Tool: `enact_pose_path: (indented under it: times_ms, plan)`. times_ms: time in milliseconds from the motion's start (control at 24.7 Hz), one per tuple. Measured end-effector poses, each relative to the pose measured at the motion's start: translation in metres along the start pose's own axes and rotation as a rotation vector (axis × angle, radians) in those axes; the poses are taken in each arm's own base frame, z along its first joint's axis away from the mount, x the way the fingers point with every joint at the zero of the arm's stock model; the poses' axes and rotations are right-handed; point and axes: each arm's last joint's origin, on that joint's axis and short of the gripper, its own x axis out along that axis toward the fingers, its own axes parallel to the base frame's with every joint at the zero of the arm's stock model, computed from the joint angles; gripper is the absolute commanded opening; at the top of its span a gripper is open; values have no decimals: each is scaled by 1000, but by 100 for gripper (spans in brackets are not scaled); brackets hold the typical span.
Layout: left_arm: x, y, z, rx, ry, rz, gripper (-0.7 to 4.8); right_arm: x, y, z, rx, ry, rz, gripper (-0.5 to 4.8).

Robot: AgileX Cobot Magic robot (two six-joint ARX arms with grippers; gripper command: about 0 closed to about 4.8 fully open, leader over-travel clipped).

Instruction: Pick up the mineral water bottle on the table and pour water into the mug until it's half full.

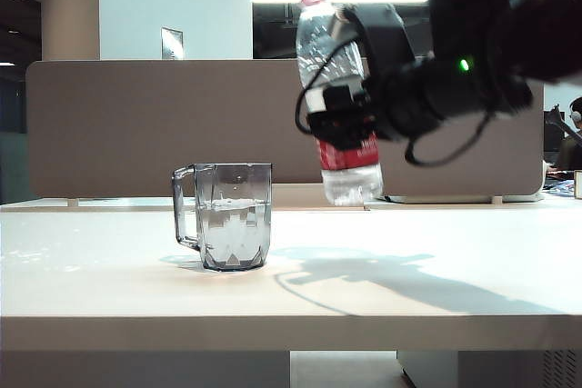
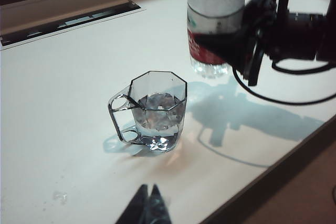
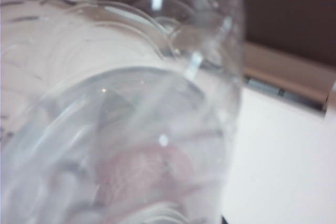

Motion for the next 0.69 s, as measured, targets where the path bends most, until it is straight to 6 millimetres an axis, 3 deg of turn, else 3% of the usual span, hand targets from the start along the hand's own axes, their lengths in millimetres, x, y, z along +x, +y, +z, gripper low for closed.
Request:
enact_pose_path:
  times_ms: [323, 566, 687]
  plan:
    - [0, 0, 0, 0, 0, 0, -5, -2, 7, -51, 182, 22, 0, 211]
    - [0, 0, 0, 0, 0, 0, -5, 0, 8, -58, 221, -3, -2, 212]
    - [0, 0, 0, 0, 0, 0, -5, 1, 8, -59, 224, -10, -1, 301]
